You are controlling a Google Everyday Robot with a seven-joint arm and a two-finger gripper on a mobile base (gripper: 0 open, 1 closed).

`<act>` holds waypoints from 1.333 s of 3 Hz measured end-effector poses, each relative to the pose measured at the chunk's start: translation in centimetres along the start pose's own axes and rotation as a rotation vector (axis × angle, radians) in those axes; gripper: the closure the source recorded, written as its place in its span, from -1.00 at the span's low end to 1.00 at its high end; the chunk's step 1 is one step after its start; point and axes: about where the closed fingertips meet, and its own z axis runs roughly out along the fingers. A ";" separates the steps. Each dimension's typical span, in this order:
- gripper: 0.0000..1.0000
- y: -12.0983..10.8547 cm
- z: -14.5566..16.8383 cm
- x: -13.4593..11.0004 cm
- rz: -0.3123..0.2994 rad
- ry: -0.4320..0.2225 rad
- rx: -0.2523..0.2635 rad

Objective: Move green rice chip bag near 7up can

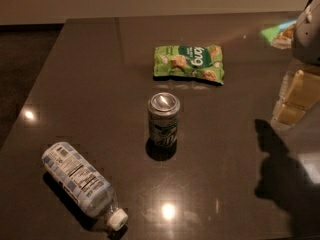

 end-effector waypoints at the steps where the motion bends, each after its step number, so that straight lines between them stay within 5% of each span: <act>1: -1.00 0.0 0.0 0.0 0.000 0.000 0.000; 2: -1.00 -0.4 0.1 -0.7 -0.013 -0.005 -0.001; 4: -1.00 -5.0 3.8 -4.8 -0.037 -0.083 0.009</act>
Offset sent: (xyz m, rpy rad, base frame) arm 0.0129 0.0124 -0.0029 0.0023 0.0206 0.0340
